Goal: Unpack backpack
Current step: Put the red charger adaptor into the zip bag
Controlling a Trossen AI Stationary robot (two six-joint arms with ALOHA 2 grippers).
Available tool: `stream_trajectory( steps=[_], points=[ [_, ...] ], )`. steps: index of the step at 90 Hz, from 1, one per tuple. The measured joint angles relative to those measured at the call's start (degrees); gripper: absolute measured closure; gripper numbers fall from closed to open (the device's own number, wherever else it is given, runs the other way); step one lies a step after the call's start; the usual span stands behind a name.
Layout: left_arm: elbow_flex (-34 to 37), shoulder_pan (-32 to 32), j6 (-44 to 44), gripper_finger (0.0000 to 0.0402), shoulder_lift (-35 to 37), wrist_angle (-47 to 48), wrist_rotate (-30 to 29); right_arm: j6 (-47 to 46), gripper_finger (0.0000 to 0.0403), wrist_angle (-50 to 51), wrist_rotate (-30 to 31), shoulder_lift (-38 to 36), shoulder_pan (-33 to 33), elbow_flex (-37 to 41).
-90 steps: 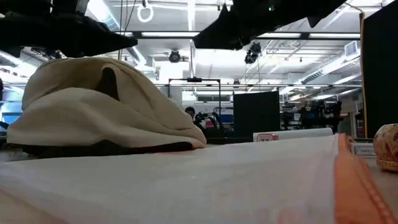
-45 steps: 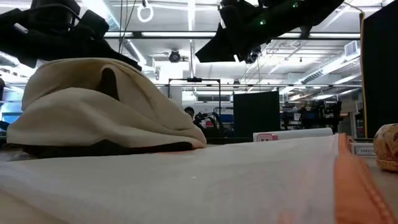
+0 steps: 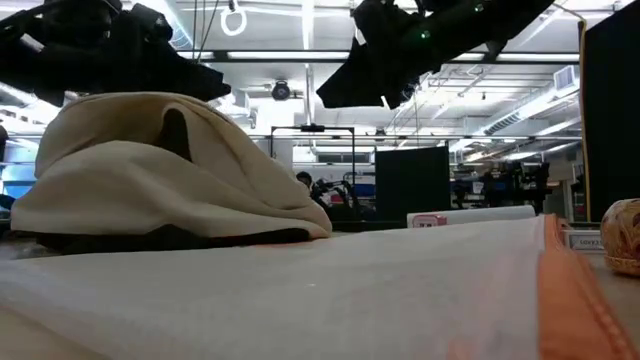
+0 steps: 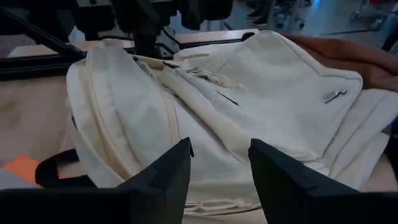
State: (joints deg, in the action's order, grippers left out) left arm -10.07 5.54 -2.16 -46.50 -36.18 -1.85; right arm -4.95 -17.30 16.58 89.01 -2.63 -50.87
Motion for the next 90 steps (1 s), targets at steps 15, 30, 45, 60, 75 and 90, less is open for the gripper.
stream_trajectory(
  steps=[15, 30, 45, 60, 75, 90],
  points=[
    [0.00, 0.00, -5.55, 0.0266, 0.00, 3.95, 0.32, 0.59, 0.0250, 2.37, -0.22, -0.02, 0.36, 0.00],
    [0.00, -0.02, -10.36, 0.0266, -0.02, 7.45, 0.55, 5.22, 0.0217, 4.85, -0.77, -0.02, 0.50, -0.03],
    [0.00, -0.02, -10.22, 0.0266, 0.00, 5.17, 0.61, 2.21, 0.0172, 17.12, -0.79, -0.23, -0.03, -5.36],
    [0.00, -0.02, -10.13, 0.0266, 0.00, 0.78, 1.79, -8.88, 0.0142, 43.16, 1.76, -0.42, -1.94, -15.96],
    [-1.74, -0.02, -7.57, 0.0266, 0.00, 1.55, 9.48, -20.59, 0.0135, 55.54, 0.71, -0.48, -2.76, -19.80],
    [-5.29, -0.02, -6.84, 0.0266, -0.02, 12.34, 10.68, -28.37, 0.0138, 59.15, -5.90, -0.13, -1.30, -15.92]
  ],
)
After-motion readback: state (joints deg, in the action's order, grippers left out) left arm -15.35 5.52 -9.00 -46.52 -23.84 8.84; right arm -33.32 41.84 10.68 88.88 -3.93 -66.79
